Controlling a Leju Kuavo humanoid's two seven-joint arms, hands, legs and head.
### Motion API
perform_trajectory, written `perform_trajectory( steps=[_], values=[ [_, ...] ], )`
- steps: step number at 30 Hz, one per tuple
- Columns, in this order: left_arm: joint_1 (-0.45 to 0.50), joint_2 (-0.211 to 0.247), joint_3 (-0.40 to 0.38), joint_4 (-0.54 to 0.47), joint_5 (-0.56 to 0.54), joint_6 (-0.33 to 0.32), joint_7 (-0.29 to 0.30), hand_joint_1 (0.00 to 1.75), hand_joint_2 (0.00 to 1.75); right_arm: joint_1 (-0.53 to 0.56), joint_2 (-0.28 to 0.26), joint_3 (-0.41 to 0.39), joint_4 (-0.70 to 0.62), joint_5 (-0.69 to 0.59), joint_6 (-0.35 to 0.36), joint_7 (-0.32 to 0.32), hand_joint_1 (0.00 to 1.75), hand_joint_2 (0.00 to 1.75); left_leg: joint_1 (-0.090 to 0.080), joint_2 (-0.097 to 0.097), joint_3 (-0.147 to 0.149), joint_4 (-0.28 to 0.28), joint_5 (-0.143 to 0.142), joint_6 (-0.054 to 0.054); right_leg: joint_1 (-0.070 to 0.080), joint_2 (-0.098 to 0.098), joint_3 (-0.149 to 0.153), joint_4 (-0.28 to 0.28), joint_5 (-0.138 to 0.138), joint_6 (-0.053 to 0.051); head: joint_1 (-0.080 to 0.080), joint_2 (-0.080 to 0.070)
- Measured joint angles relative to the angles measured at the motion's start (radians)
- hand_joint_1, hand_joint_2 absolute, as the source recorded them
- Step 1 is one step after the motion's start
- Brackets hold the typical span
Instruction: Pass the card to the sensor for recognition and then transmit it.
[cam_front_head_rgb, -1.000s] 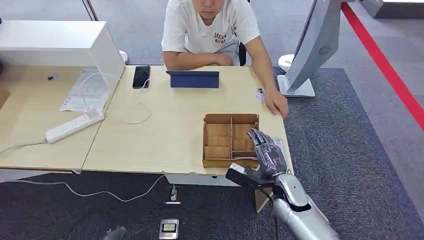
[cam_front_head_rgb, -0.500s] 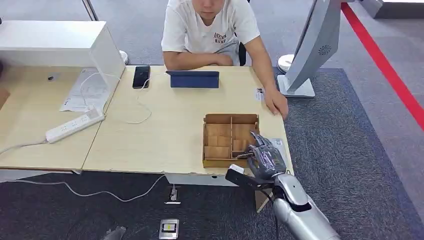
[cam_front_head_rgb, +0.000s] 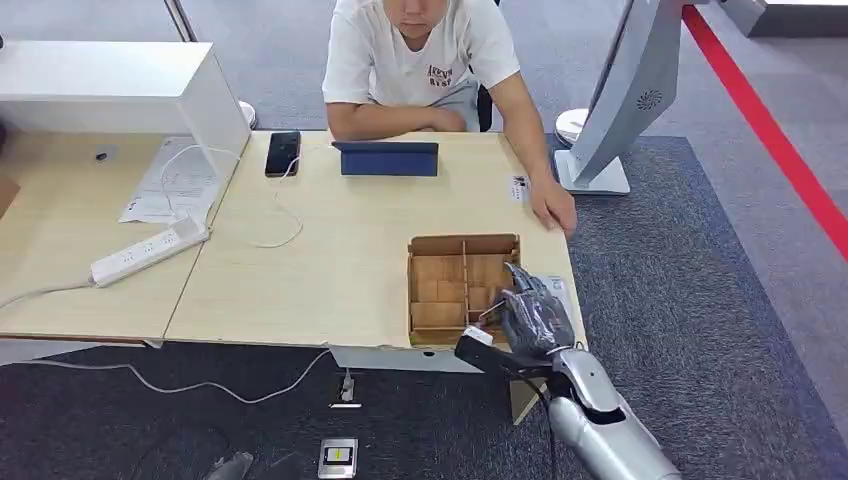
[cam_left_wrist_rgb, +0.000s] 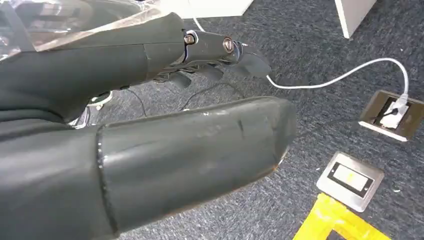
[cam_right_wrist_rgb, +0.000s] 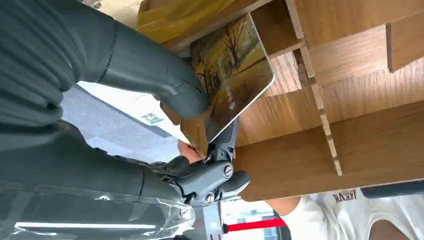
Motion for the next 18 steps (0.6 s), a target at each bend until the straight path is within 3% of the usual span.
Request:
perform_trajectory(
  steps=[8,18],
  values=[
    [0.004,-0.005,-0.008,-0.005,0.005,0.01,-0.004,0.0,0.0,-0.006,0.0,-0.02,-0.033,-0.04,-0.037,-0.011,1.75,1.75,0.0,0.0,0.0,0.0,0.0,0.0,0.0,0.0,0.0,0.0,0.0,0.0,0.0,0.0],
    [0.0,-0.009,-0.028,-0.006,0.016,0.016,-0.005,0.0,0.0,-0.082,-0.037,-0.099,-0.133,-0.06,-0.026,-0.02,1.75,1.75,0.0,0.0,0.0,0.0,0.0,0.0,0.0,0.0,0.0,0.0,0.001,0.0,0.0,0.0]
  ],
)
